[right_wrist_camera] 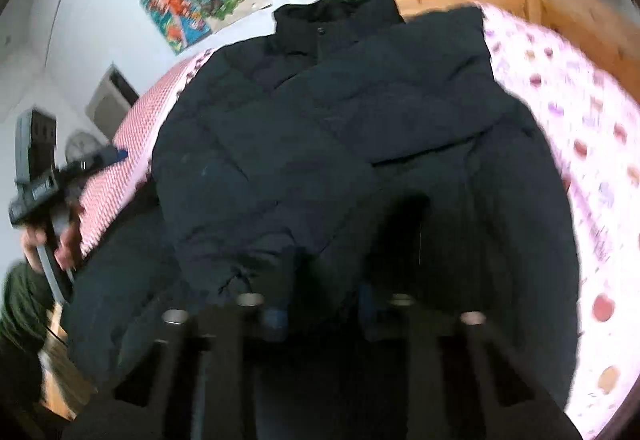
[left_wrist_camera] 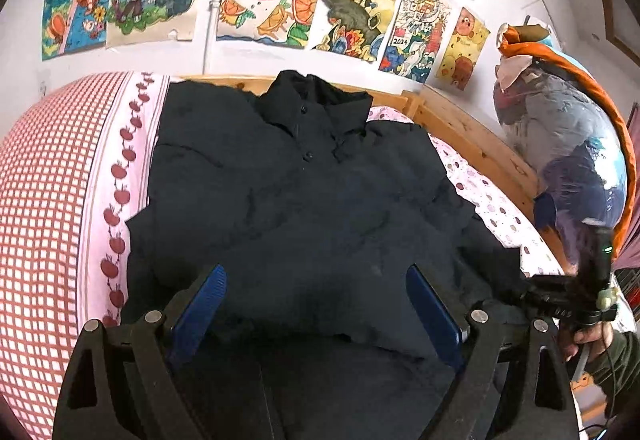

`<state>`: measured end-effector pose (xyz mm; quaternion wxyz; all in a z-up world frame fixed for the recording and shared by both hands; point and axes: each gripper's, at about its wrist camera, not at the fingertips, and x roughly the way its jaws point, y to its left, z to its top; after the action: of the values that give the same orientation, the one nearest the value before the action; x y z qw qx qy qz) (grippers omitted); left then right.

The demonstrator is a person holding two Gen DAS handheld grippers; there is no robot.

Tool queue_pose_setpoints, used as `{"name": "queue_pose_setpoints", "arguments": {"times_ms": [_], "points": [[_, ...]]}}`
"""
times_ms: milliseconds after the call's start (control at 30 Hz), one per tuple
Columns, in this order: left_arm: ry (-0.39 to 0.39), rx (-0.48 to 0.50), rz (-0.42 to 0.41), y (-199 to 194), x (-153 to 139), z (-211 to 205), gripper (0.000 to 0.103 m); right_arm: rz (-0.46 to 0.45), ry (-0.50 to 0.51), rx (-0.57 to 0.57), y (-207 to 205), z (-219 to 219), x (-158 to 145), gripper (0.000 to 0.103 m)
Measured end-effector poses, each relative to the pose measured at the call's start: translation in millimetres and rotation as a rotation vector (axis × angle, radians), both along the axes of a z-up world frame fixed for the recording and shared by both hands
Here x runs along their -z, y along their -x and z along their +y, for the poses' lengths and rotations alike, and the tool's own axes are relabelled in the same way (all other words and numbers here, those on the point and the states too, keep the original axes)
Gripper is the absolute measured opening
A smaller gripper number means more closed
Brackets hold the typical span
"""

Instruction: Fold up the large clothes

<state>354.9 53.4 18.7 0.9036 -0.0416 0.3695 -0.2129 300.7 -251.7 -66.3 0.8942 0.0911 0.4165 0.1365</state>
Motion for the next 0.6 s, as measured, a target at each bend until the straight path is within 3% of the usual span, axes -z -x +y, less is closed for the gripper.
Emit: {"name": "queue_pose_setpoints", "arguments": {"times_ms": [167,300,400,467,533,600], "points": [[-0.056,0.012,-0.052,-10.9,-8.4,-12.0,0.091,-0.21,0.176,-0.015,-5.8,8.5,-69.7,0.004],[-0.195,-0.016,-0.099,-25.9,-6.2,-33.8,0.091,-0.297,0.227,0.073,-27.4,-14.1,-106.5,0.004],[-0.228,-0.021,-0.073,-42.4,4.0,-46.9,0.091,-0.267,0.267,0.125,-54.8,-33.1,-94.6,0.004],[-0.183,-0.024,-0.056,-51.0,8.0,-46.7,0.091,-0.246,0.316,0.124,-69.0,-43.8,-73.1,0.005],[-0.123,-0.038,-0.043,-57.8,8.8,-42.0,0.091,-0.255,0.414,0.11,-81.2,-45.7,-52.7,0.014],[-0.086,-0.059,-0.043,-64.7,6.9,-36.0,0.091,-0.254,0.547,0.117,-91.0,-42.0,-40.8,0.017]]}}
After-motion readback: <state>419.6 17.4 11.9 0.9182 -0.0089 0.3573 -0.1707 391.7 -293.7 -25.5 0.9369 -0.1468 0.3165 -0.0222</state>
